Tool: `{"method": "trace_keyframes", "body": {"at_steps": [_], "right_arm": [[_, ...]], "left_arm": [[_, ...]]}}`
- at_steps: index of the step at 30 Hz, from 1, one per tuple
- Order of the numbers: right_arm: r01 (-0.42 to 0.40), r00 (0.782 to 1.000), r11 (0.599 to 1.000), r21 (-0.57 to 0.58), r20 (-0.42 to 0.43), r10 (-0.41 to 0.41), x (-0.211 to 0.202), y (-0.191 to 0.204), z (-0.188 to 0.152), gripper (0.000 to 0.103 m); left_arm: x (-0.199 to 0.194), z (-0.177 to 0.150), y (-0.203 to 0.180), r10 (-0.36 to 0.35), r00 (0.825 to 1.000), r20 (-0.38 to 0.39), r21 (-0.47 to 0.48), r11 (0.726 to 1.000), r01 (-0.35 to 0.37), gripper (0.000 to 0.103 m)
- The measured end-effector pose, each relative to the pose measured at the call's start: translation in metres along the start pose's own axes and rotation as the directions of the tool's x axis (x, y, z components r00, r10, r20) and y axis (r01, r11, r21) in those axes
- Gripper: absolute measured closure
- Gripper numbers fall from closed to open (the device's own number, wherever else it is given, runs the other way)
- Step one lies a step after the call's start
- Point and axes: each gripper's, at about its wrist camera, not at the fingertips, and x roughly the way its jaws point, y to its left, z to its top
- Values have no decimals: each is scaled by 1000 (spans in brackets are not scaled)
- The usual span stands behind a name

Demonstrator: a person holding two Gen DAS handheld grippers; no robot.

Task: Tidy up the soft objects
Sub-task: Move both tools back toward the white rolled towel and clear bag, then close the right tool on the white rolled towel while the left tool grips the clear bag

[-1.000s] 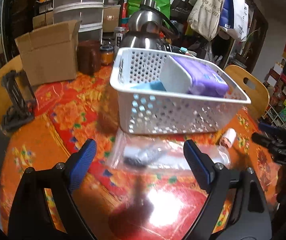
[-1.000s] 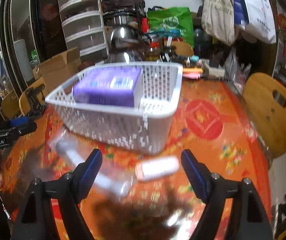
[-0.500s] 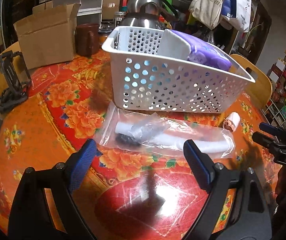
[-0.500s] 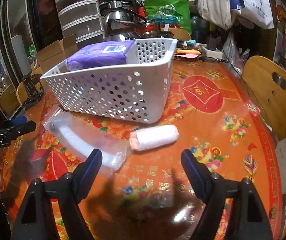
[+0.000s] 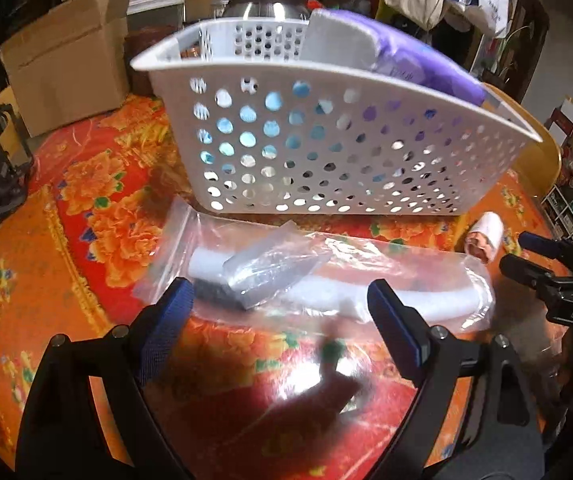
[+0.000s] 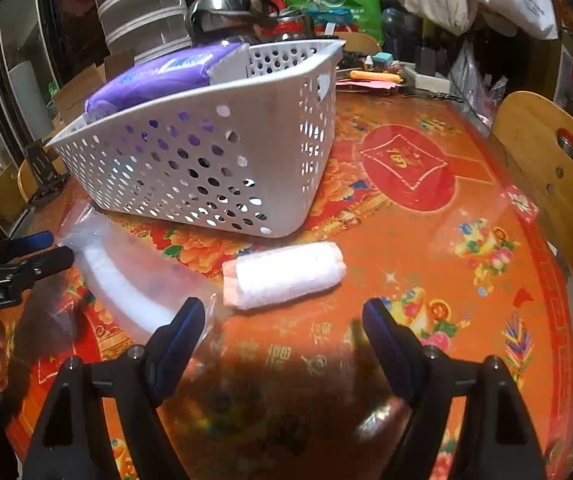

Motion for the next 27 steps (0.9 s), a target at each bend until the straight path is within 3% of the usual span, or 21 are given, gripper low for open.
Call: {"method": "trace_keyframes", "body": {"at_steps": [6,20,23,25,27], "right_arm": [[35,999,999,-29,-35,-36,21,-1,13,22],[14,999,999,-42,-40,-16,36,5,15,23],[42,998,997,-69,-39,-45,36,9,13,26],[49,998,996,-76,-36,-52,36,11,11,26],[53,998,995,-80,-35,-56,36,12,10,26]], "left_arm": [[12,5,2,11,1000,-12,-8,1000,-11,16],[24,5,-2,61,998,-2,37,997,-61,16],[21,2,-8,80,997,16,65,995,-81,32],[18,1,-11,82,996,25,83,993,-83,47],[17,-2,-16,80,996,28,99,992,-82,54]]}}
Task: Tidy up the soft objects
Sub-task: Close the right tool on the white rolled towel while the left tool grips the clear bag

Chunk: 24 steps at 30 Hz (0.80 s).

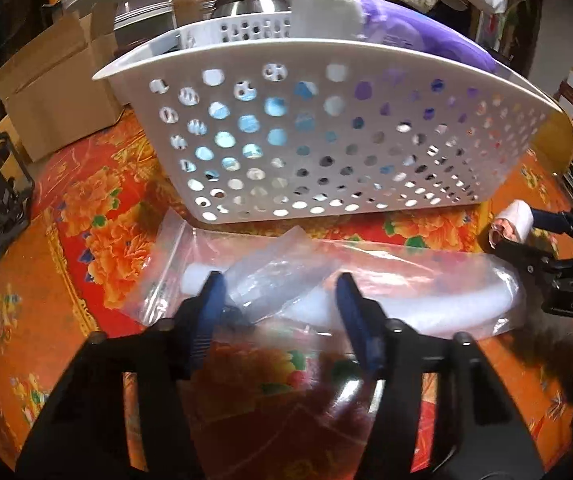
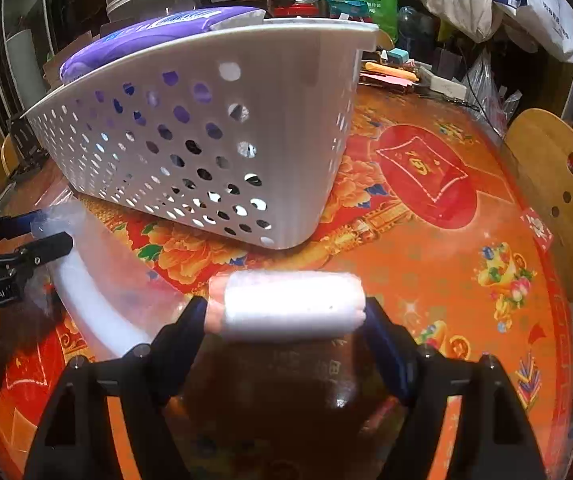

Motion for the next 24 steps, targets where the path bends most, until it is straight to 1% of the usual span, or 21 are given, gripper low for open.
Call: {"method": "trace_keyframes", "body": {"at_steps": [1,6,8,14,19,24], "right_arm": [[1,1000,1000,-2,1,-1,0,0,-1,26],[5,1000,1000,-6,7,-5,-3,1,-4,26],[7,1000,1000,-9,7,-7,-4,1,-5,27],[11,1000,1000,-9,9,-11,-5,2,-7,27],[2,1000,1000,-2,8,-2,-5,1,-7,27],[-2,1000,1000,7,13,2,-6,-4,-5,28]], "left_arm": [[-1,-1,-2,7,1000,4,8,1000,-7,61],[-7,-3,-6,-9,1000,17,15,1000,8,66],[-10,-5,-6,-17,1000,24,14,1000,17,70],[-18,-13,-6,-42,998,43,28,999,41,71],[-37,-18,-7,-72,992,101,33,997,69,71],[-49,-22,-10,-96,987,126,46,995,91,72]]}}
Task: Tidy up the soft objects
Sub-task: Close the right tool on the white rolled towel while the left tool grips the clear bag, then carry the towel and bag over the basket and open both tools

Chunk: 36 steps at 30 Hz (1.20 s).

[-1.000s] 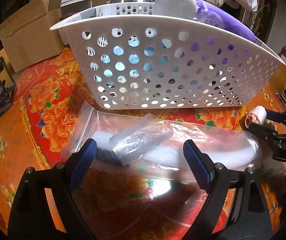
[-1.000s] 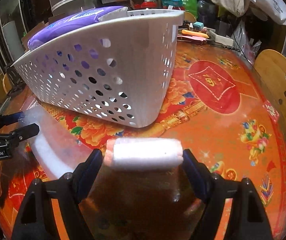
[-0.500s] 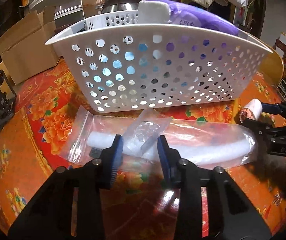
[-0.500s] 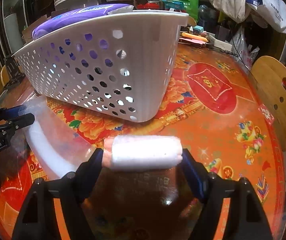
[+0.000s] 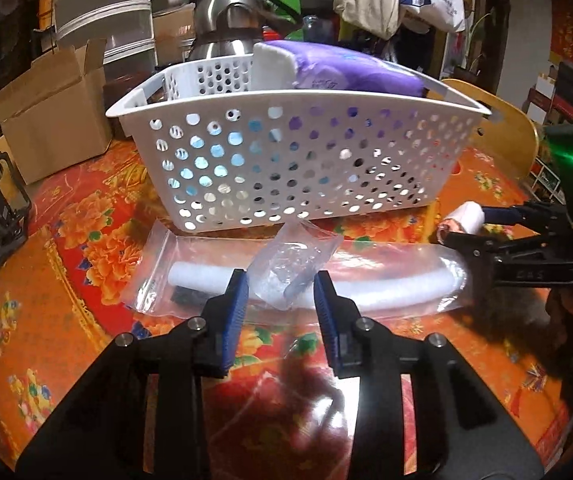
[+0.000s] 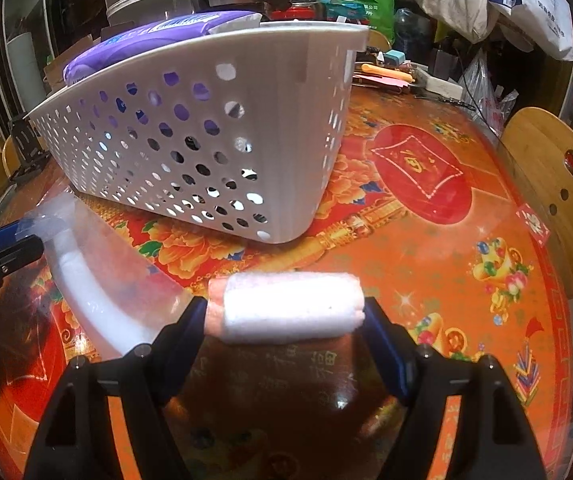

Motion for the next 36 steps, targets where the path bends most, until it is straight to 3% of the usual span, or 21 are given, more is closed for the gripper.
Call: {"method": "trace_keyframes", "body": {"at_steps": [10,22,30,36], "right_arm": [[21,999,1000,-1,28,-21,-14,2,-7,29],[10,993,1000,13,119,-11,-66,7,-10,29],[0,976,1000,-19,218,4,-118,21,8,29],[-9,964,999,-48,263,22,-142,32,41,29]], "left_arm": [[-21,-3,2,-11,999,48,-6,1000,11,72],[-49,-1,13,12,995,101,-33,999,-9,72],[-79,15,23,21,988,154,-41,999,-15,72],[-101,42,29,28,982,189,-41,999,-21,72]]}}
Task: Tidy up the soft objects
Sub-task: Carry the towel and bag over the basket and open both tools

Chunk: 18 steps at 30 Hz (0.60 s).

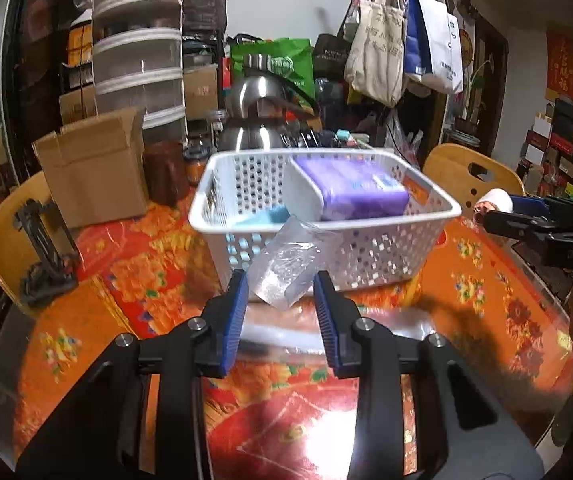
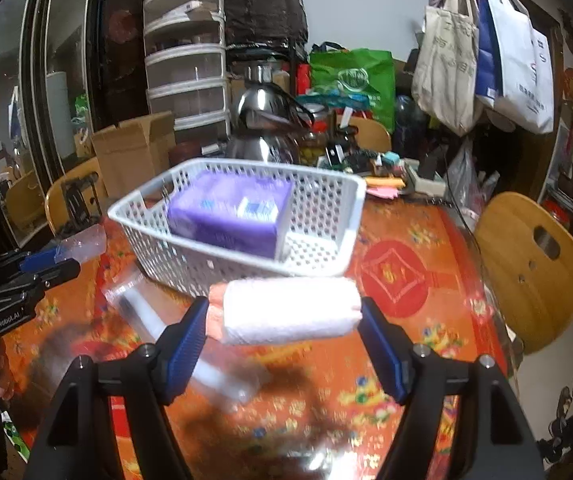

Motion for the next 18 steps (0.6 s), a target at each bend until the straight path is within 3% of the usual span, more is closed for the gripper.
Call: {"method": "trace_keyframes", "body": {"at_steps": [6,18], "right_arm": [[-1,1000,1000,-1,3,1,15,-4,38,29],[44,997,998,34,-58,-42,90,-29,93,29]], "left_arm": [[13,40,5,-3,1000,-11,-3,1000,3,72],[101,116,32,58,992,-115,-48,997,-64,72]]}}
